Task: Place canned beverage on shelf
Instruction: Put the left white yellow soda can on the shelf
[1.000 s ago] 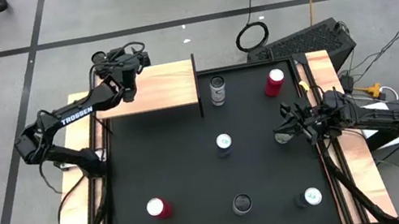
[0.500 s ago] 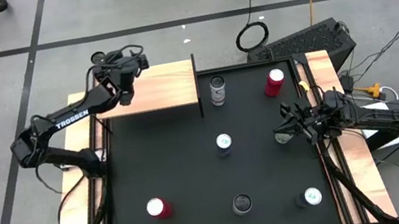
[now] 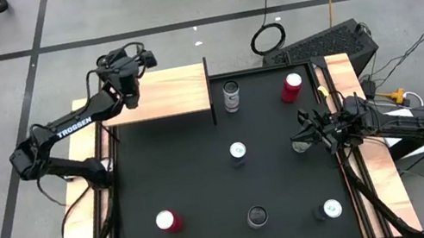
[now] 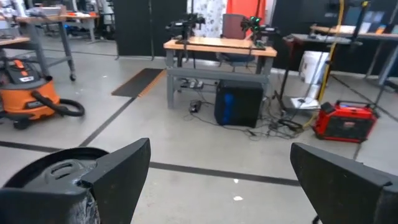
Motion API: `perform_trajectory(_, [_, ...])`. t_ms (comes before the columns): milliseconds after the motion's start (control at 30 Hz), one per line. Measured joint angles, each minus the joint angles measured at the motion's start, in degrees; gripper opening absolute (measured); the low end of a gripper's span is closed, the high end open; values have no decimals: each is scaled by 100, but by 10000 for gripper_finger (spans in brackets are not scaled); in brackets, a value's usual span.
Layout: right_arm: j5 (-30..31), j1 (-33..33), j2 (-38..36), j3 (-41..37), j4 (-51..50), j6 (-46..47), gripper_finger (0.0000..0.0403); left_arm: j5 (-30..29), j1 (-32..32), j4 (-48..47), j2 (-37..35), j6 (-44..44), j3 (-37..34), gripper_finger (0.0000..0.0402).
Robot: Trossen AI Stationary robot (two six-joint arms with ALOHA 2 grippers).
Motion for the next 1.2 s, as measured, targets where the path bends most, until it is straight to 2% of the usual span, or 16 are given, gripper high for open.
perform_trajectory(333, [0, -1, 1, 1, 1, 0, 0, 128, 175, 2, 94, 3, 0, 391])
perform_trajectory(600, [0, 0, 1, 0, -1, 0, 0, 114, 130, -471, 96, -5, 0, 391])
perform_trajectory(867, [0, 0, 1, 0, -1, 0, 0, -173, 2, -777, 66, -4, 0, 391])
perform_trajectory(1200, [0, -2, -1, 0, -1, 0, 0, -159, -71, -1369, -173, -458, 0, 391])
